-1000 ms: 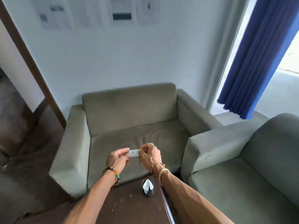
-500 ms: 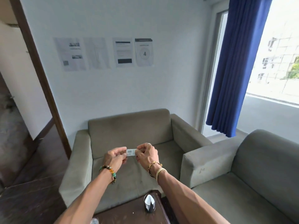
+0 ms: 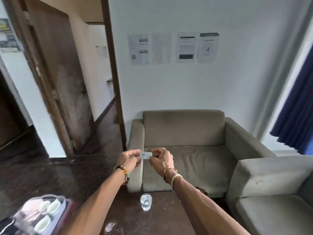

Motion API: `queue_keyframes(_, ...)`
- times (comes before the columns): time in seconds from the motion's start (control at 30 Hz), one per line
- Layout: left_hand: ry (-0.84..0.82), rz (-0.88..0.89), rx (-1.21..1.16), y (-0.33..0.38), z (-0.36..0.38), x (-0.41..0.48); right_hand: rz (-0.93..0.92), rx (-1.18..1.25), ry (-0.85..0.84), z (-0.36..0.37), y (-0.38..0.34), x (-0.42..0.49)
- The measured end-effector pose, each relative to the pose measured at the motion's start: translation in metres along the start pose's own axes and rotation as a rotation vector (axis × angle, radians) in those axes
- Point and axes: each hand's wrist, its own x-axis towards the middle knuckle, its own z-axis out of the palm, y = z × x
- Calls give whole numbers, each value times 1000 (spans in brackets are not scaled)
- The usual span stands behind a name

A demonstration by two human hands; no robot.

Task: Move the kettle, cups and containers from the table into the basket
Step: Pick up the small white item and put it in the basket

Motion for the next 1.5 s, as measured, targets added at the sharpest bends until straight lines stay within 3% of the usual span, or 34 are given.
queue_keyframes(0.47,339,-200,-103,-81,-165,28,-101,-110,-377,190,-11,8)
queue_keyframes(0.83,606,-168,-186,-96,-290,-2,-226,-126,-613,311,-69,-28)
queue_keyframes(1.1,620,-388,-444,-149,-419,-36,-263,-208,-760,424,-81,-103)
queue_keyframes(1.37,725,-295,-326,-150,-514,-46,-313,-201,-784,510,-132,-137)
queue_keyframes(1.5,753,-284,-379,-150,-549,-45,-317,-181,-831,550,-145,-144)
